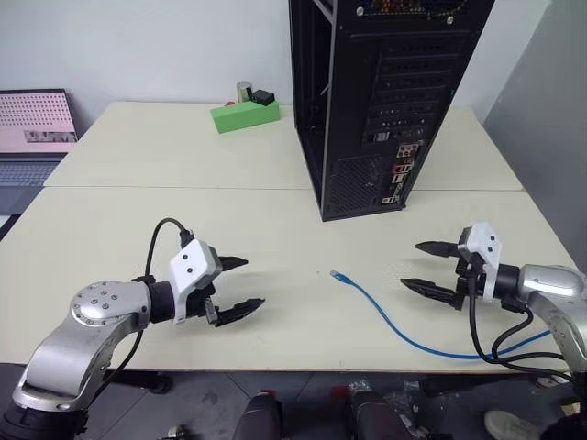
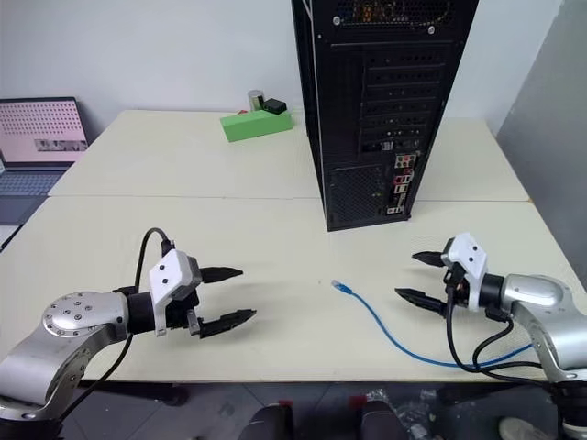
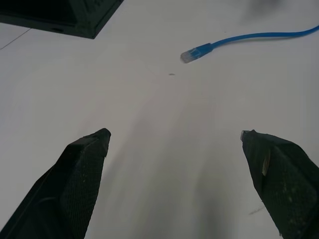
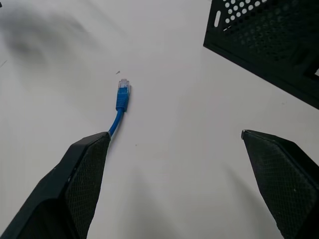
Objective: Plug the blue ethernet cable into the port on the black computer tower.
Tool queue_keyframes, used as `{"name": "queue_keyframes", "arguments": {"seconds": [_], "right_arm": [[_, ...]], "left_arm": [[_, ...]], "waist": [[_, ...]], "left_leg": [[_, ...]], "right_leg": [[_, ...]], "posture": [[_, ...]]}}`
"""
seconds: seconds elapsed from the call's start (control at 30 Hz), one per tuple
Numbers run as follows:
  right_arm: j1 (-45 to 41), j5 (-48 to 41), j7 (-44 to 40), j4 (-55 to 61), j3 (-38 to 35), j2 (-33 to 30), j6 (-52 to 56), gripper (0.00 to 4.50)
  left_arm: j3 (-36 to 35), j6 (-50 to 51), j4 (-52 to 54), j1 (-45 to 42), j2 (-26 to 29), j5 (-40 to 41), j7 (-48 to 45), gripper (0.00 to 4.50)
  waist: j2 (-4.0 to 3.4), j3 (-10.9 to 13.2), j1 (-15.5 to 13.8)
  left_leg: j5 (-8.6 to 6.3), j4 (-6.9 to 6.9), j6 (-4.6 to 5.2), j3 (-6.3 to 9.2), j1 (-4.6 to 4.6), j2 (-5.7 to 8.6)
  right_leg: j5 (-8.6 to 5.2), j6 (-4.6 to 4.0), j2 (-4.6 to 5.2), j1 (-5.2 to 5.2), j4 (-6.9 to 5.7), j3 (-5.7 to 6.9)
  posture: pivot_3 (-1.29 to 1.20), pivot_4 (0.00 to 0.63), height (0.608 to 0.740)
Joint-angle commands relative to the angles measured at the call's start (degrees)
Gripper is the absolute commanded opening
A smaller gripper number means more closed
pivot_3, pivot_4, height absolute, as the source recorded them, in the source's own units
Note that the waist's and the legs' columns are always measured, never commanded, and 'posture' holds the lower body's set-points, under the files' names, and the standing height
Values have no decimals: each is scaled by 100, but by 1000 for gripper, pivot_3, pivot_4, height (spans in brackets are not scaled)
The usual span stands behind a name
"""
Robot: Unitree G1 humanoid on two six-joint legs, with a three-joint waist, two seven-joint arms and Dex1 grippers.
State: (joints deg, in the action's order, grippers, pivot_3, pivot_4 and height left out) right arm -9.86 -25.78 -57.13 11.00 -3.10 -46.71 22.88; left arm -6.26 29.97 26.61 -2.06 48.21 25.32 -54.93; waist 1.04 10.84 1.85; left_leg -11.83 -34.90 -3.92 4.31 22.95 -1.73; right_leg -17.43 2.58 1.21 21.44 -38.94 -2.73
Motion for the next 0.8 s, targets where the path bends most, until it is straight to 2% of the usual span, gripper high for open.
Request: {"name": "queue_keyframes", "arguments": {"seconds": [0.03, 0.53, 0.8], "right_arm": [[-61, 72, -5, 124, -19, 38, -113, 4471], [56, 244, 136, 300, 65, 265, -171, 4471], [-247, 691, 763, 206, 678, 952, -160, 4471]], "left_arm": [[3, -78, 182, -76, 88, 16, -49, 4500], [229, -221, 174, -130, 122, -69, -172, 4500], [494, -407, 14, -303, 31, -180, -258, 4500]], "waist": [[0, 0, 1], [0, 0, 3], [0, 0, 7]], "left_leg": [[0, 0, 0, 0, 0, 0], [0, 0, 0, 0, 0, 0], [0, 0, 0, 0, 0, -1]], "right_leg": [[0, 0, 0, 0, 0, 0], [0, 0, 0, 0, 0, 0], [0, 0, -2, 1, -2, 0]], "posture": [[0, 150, 740], [0, 150, 740], [0, 150, 740]]}}
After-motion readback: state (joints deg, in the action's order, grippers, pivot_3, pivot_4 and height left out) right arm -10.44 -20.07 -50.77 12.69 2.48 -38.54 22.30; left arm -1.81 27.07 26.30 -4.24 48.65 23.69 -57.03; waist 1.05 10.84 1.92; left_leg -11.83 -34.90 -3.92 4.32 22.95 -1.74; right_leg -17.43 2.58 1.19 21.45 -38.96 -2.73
